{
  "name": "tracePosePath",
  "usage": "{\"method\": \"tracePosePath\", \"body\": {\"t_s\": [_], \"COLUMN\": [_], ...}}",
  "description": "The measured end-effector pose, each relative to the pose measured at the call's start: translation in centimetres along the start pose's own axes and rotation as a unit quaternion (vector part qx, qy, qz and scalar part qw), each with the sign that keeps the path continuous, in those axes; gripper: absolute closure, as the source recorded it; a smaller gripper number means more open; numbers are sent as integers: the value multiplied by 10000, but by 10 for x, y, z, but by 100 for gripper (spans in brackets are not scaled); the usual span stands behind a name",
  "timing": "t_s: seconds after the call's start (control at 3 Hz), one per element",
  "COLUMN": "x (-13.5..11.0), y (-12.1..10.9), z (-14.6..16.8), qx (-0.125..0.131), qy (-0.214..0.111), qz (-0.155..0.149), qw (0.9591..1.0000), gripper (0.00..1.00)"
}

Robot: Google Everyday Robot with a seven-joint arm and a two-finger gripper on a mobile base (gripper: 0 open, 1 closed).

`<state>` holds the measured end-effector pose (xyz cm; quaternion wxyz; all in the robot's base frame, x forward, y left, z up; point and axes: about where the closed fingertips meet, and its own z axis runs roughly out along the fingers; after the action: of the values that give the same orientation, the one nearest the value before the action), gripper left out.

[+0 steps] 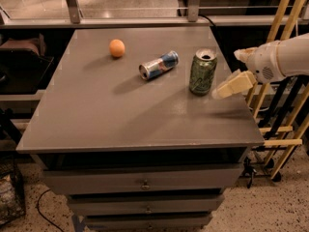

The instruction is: Knock green can over

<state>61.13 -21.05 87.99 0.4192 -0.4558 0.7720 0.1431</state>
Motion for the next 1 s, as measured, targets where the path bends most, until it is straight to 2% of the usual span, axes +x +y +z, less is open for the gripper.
{"method": "tracePosePath", "body": {"t_s": [0.33, 1.0], "x": [0, -19], "y": [-2, 0], "z": [19, 45], "qx": [-130, -344], "qy": [-217, -785], "qz": [-71, -210], "qw": [9997, 9961], "gripper": [0, 0]}}
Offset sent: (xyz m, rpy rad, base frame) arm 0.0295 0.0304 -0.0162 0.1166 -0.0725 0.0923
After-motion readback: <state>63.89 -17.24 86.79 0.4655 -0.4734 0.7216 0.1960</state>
